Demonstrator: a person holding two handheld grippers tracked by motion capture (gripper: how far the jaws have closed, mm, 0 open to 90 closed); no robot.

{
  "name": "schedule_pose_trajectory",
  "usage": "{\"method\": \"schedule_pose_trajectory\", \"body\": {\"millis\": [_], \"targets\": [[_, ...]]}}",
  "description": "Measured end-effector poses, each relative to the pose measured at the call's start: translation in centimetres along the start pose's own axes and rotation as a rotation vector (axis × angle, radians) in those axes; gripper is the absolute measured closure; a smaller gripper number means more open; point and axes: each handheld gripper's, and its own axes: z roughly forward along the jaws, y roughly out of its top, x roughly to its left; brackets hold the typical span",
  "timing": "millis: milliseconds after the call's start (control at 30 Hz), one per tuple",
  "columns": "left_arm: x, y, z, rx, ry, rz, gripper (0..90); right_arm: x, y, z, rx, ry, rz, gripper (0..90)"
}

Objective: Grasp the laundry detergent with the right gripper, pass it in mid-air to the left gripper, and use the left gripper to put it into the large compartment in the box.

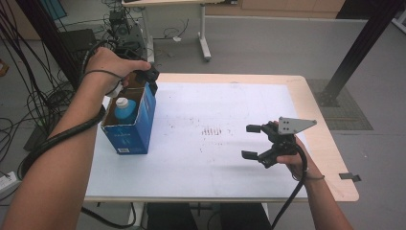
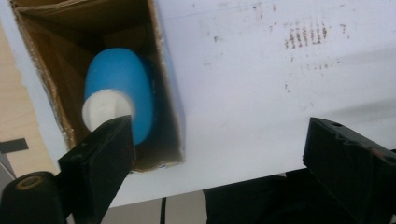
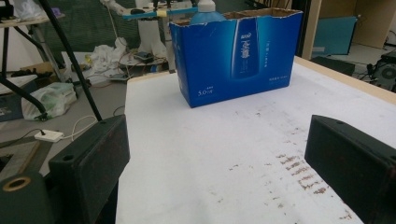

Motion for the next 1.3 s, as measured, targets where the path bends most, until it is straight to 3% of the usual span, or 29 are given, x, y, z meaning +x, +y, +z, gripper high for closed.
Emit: {"method": "schedule_pose_trajectory", "body": {"millis": [233, 567, 1000, 1300], "targets": [[-2.4, -0.5, -0.8, -0.042, 0.005, 0.070, 5.3, -0.1, -0.3, 0.3, 0.002, 0.003, 0.007, 6.6], [-4.9, -0.7, -0.2, -0.051, -0.013, 0.140, 5.1, -0.2, -0.4, 0.3, -0.003, 0.001, 0.009, 6.6], [-8.1, -1.5, 1.9, -0.048, -0.028, 0.226, 5.2, -0.3, -0.7, -0.1, -0.004, -0.012, 0.018, 6.6], [-9.8, -2.1, 4.6, -0.027, -0.043, 0.262, 5.2, -0.6, -1.0, -0.3, -0.007, -0.021, 0.026, 6.6]]}}
